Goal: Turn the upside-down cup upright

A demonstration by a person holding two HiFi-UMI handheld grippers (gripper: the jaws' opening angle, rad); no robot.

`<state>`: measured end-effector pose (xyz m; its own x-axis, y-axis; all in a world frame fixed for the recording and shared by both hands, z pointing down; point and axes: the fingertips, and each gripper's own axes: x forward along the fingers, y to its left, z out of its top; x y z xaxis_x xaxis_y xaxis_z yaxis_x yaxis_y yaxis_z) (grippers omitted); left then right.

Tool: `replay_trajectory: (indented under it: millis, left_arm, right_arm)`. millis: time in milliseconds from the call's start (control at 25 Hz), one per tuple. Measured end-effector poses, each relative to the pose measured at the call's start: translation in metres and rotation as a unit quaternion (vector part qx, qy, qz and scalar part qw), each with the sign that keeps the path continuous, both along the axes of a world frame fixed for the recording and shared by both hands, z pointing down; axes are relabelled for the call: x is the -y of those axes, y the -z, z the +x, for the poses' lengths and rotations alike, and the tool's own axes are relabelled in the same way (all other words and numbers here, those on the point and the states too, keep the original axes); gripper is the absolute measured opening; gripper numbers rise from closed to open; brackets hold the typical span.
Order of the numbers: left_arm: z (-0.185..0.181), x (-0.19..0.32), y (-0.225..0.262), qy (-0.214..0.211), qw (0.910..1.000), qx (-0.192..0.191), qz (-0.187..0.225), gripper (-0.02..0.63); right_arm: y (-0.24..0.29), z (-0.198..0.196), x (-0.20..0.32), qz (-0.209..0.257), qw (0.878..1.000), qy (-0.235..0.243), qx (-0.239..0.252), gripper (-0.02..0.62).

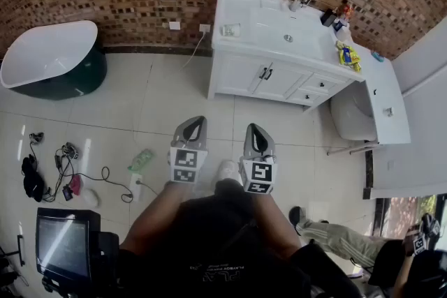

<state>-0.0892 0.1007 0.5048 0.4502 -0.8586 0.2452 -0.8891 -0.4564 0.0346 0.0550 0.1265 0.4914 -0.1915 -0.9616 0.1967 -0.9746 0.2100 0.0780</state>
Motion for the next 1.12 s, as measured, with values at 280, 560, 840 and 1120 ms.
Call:
replay_trajectory:
  millis: [280,560,840,1120]
  left_arm:
    - [0.004,0.014,0.001,-0.010,0.9999,-0.003,0.005,-0.002]
    - [0.010,0.031,-0.001,-0.014,0.9999,-0.003,0.007,-0.002]
    - [0.021,0.063,-0.011,-0.016,0.9999,0.003,-0.004,-0.002]
    - [0.034,0.113,-0.009,-0.006,1.0000,0.003,-0.004,-0.002]
  right_arm:
    - [-0.007,-0.002,0.013,-0.008,1.000,0.002,0.002,0.014]
    - [-0.012,0.002,0.038,-0.010,1.000,0.010,0.004,0.014]
    - [-0.020,0.012,0.072,-0.016,1.000,0.017,0.009,0.014]
    - [-0.020,0.027,0.124,-0.020,0.999,0.023,0.014,0.014]
